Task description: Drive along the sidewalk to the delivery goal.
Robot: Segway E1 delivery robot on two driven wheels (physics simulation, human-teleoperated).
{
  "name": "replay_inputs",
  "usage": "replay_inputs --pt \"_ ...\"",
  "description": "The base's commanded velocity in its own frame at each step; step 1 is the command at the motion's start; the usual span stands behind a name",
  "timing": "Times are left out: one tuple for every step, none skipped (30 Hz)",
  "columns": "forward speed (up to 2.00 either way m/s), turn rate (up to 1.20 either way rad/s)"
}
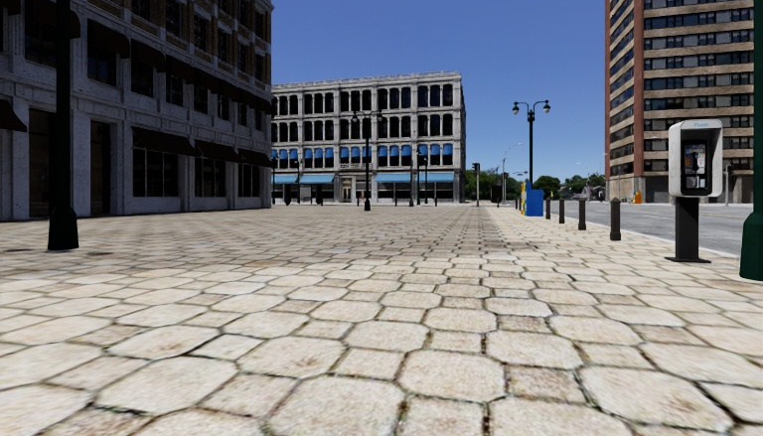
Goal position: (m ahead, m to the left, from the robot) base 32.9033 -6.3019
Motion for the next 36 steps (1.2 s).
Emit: replay_inputs --pt "0.00 0.00" --pt "0.00 0.00" --pt "0.00 0.00" --pt "0.00 0.00" --pt "0.00 0.00" --pt "0.00 0.00" --pt "0.00 0.00" --pt "0.00 0.00" --pt "0.00 0.00" --pt "0.00 0.00" --pt "0.00 0.00" --pt "0.00 0.00" --pt "0.00 0.00" --pt "0.00 0.00" --pt "0.00 0.00" --pt "0.00 0.00" --pt "0.00 0.00" --pt "0.00 0.00" --pt "0.00 0.00" --pt "0.00 0.00" --pt "0.00 0.00" --pt "0.00 0.00" --pt "0.00 0.00" --pt "0.00 0.00" --pt "0.00 0.00" --pt "0.00 0.00" --pt "0.00 0.00" --pt "0.00 0.00" --pt "0.00 0.00" --pt "0.00 0.00" --pt "0.04 0.00" --pt "0.33 0.00" --pt "0.44 0.00" --pt "0.47 0.00" --pt "0.47 0.00" --pt "0.55 0.00"
